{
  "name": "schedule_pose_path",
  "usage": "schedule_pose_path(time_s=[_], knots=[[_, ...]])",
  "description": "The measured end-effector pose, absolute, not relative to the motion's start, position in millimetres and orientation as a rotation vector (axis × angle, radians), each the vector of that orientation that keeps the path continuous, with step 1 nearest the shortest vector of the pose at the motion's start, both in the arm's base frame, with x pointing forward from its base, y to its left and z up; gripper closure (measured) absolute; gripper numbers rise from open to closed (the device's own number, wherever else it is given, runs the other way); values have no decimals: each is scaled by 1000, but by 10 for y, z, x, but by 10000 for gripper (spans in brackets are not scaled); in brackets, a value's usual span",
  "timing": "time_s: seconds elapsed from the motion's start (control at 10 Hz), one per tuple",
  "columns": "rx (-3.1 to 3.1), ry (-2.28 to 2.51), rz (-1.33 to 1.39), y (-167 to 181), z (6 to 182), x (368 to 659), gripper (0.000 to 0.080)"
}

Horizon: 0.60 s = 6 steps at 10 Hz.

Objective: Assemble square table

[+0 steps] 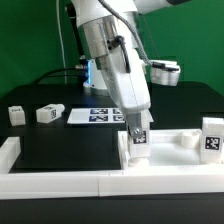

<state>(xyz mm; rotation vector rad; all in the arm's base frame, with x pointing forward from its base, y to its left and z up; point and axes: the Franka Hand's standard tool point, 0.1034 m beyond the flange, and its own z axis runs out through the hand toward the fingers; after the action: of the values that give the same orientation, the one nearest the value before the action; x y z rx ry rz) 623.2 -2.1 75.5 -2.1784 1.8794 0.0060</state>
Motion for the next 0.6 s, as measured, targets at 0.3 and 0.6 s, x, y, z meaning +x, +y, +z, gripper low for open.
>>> schedule_pose_path(time_s=[0.3,0.6], knots=[[-2570,1428,-73,-40,752,6222,163],[-2760,1071,-104,-30,763,6227,152]])
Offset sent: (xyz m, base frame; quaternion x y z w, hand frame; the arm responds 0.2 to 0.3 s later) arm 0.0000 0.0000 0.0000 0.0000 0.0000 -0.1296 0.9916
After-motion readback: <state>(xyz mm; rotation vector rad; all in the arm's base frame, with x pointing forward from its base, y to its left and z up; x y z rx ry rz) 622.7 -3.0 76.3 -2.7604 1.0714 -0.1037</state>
